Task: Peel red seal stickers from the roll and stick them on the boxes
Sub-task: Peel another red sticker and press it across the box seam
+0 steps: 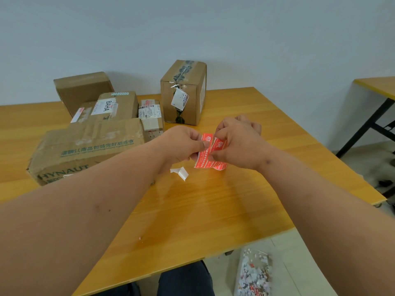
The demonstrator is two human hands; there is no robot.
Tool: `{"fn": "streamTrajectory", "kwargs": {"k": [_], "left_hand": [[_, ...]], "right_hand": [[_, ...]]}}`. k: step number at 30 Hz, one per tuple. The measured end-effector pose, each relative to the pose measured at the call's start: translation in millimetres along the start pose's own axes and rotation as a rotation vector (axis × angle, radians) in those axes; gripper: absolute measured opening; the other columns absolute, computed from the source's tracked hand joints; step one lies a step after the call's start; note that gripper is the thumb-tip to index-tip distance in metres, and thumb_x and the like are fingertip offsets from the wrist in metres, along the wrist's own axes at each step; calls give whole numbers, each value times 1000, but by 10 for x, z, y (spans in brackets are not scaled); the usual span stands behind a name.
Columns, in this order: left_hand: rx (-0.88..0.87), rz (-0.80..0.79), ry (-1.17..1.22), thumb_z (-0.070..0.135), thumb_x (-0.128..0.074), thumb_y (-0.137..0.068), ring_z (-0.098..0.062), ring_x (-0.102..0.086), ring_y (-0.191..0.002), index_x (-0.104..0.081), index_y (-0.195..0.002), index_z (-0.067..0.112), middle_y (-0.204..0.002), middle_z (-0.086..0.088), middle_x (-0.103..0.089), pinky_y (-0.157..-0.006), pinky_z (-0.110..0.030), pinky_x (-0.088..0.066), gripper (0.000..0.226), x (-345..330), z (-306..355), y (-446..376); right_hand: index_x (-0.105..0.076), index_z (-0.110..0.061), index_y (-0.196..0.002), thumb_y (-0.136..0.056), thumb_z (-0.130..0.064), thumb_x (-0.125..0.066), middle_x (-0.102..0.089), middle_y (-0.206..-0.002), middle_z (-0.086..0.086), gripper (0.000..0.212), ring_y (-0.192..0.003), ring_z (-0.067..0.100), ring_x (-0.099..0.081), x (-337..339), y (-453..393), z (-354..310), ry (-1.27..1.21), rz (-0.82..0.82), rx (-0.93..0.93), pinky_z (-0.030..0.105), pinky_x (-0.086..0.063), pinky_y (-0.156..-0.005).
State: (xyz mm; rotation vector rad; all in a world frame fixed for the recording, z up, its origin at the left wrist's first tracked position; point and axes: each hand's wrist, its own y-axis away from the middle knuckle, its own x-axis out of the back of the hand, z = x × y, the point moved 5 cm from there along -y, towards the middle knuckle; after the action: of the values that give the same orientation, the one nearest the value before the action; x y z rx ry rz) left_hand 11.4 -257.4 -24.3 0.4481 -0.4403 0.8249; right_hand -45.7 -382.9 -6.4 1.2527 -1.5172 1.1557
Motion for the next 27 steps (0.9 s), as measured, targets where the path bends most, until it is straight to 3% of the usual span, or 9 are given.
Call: {"fn": "streamTrajectory", "kwargs": {"k": [4,9,14,19,23,27], "left_hand": [[-19,-10,-4,34,-65,-91,-12,-61,-76,-69,-88,14,-89,-7,-73,-71,-26,-48,21,4,18,20],[-13,-33,-60,21,-69,-89,-9,-62,-74,-70,-87,17,-87,-3,-73,-65,-22,-46,5,-2,5,29],[-29,-33,-85,21,-65,-93,-7,-62,-74,-69,-95,17,-92,-2,-72,-68,-24,-47,7,-28,24,32],[-8,-31,-88,19,-62,-95,-19,-63,-84,-69,-101,9,-100,-14,-73,-83,-38,-53,14,-38,2,15],[15,-27,-40,21,-60,-96,-19,-62,-82,-69,-100,6,-100,-16,-73,-72,-31,-48,17,-16,-34,-11],[11,-15,-2,22,-62,-95,-19,-63,-83,-68,-100,8,-98,-14,-73,-72,-30,-49,16,-12,-26,-3]], "right_hand": [[-69,-32,-75,-73,-46,-76,-52,-106,-14,15,-116,15,-29,7,-28,42,-15,-20,-44,40,-22,-96],[-69,-31,-75,-74,-45,-76,-52,-105,-15,16,-115,14,-29,8,-27,38,-24,-21,-33,40,-21,-96],[-72,-29,-79,-69,-48,-78,-51,-104,-15,23,-113,14,-29,-17,-26,65,-29,-20,-59,38,-21,-94],[-69,-28,-75,-70,-44,-79,-50,-103,-19,19,-114,12,-28,-7,-33,42,-52,-7,-42,36,-18,-93],[-72,-28,-81,-74,-45,-76,-50,-105,-18,18,-115,14,-29,19,-10,-10,-16,13,8,38,-20,-94],[-70,-29,-82,-73,-49,-74,-50,-105,-14,23,-114,16,-30,22,-27,-1,11,6,-18,40,-22,-93]]}}
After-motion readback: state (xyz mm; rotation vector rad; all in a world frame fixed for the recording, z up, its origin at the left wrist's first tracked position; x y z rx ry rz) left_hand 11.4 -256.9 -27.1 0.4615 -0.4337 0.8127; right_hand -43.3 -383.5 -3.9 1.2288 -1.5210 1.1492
